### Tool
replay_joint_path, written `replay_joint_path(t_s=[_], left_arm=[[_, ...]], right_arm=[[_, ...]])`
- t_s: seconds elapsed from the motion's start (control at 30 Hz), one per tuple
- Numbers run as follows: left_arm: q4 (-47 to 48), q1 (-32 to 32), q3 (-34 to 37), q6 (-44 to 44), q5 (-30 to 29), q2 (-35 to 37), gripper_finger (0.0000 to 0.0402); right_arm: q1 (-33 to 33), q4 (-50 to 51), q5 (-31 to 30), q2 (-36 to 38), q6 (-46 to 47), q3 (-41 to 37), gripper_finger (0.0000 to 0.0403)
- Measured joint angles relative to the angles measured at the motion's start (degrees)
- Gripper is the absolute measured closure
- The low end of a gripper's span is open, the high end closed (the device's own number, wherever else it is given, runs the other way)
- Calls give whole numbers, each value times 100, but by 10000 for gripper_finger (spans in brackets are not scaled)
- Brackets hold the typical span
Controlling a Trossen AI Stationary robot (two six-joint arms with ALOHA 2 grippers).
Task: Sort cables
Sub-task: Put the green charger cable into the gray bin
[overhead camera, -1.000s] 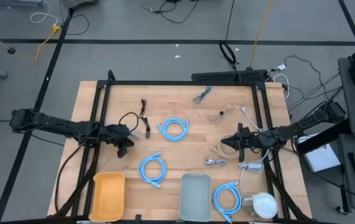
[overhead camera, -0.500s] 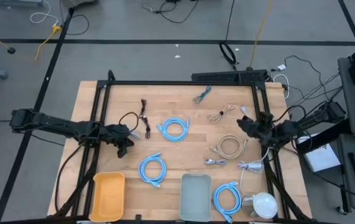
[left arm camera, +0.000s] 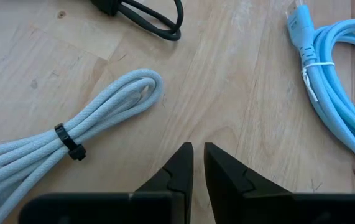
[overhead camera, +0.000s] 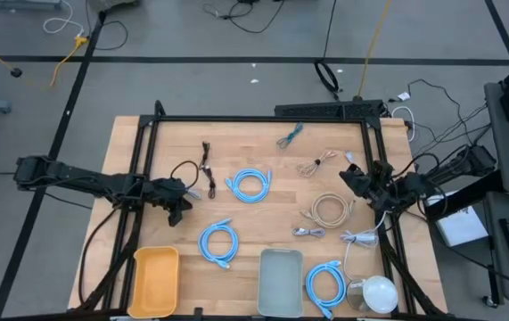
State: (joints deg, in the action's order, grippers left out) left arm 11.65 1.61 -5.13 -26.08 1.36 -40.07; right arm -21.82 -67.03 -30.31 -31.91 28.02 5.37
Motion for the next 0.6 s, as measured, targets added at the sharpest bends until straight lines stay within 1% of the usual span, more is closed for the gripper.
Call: replay_joint_path(t_s=[0.07, 0.1, 0.17, 0.2, 0.23, 0.27, 0.4, 0.5, 0.53, 0.6], left_arm=[[-161, 2, 4, -57, -116, 0, 360], [-352, 2, 4, 44, -451, 0, 360], [-936, -4, 4, 75, -1347, 0, 360], [-1378, -9, 4, -165, -1659, 0, 360], [-1906, -16, 4, -523, -1828, 0, 360], [-2442, -47, 4, -867, -1857, 1, 360], [-4392, -168, 4, -1892, -1467, 0, 360], [-5859, -166, 4, -2711, -1476, 2, 360], [-6337, -186, 4, -2918, -1456, 0, 360], [-7421, -282, 3, -3001, -1186, 0, 360]], right_arm=[[0, -2, -7, -25, -96, 0, 399], [0, 5, -9, -30, -121, 0, 399], [0, 1, -9, -29, -181, 0, 399], [0, -9, -9, -25, -192, 0, 399], [0, -32, -12, -24, -191, 0, 399], [0, -50, -12, -28, -192, 0, 399], [0, -189, 0, -26, -176, 0, 399], [0, -178, 10, -28, -149, 0, 399], [0, -176, 4, -28, -143, 0, 399], [0, -179, -6, -34, -171, 0, 399]])
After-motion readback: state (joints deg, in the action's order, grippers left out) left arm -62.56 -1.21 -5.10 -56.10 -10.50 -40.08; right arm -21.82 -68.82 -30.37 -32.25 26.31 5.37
